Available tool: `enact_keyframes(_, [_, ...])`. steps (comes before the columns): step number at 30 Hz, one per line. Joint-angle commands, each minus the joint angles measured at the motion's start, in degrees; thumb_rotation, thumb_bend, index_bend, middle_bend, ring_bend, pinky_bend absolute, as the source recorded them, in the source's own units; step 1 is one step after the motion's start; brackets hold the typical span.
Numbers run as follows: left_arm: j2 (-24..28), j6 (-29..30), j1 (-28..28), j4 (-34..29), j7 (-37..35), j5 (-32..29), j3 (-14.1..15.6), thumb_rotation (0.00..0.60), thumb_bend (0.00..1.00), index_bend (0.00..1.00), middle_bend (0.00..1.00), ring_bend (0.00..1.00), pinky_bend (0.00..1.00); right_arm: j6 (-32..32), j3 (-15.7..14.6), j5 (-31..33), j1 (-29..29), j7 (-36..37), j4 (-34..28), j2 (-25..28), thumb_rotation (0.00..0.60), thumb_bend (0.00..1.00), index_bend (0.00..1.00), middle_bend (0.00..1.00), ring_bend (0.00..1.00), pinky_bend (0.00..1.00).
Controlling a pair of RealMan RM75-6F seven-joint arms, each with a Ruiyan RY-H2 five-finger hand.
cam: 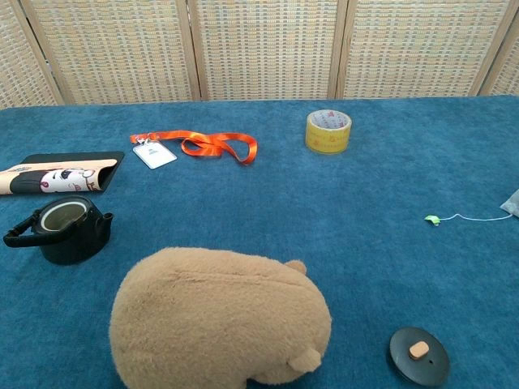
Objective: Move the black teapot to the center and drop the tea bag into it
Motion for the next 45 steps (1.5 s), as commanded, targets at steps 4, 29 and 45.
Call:
enact_keyframes(4, [0.0, 0.2, -0.3, -0.3, 0.8, 0.8, -0.3, 0.6, 0.1, 0.07, 0.02, 0.01, 0.0, -0.4, 0.2, 0.2, 0.3, -0.1, 0.0, -0.1, 0.6, 0.18, 0.14, 0.1, 0.0, 0.0])
enact_keyframes(29, [-0.8, -9.8, -7.2, -1.5, 4.3, 2.1, -1.4, 0.6, 0.1, 0.21, 0.21, 0.18, 0.0, -1.6, 0.6, 1.8, 0.6, 0.9, 1.6, -0.7, 0.6, 0.18, 0.14, 0.11, 0.0, 0.0])
enact_keyframes(45, [-7.4, -17.5, -11.9, 1.0, 7.6, -0.7, -1.1, 0.6, 0.1, 0.36, 0.34, 0.32, 0.0, -0.5, 0.4, 1.9, -0.2, 0.8, 1.3, -0.1, 0.6, 0.18, 0.14, 0.11, 0.0, 0.0])
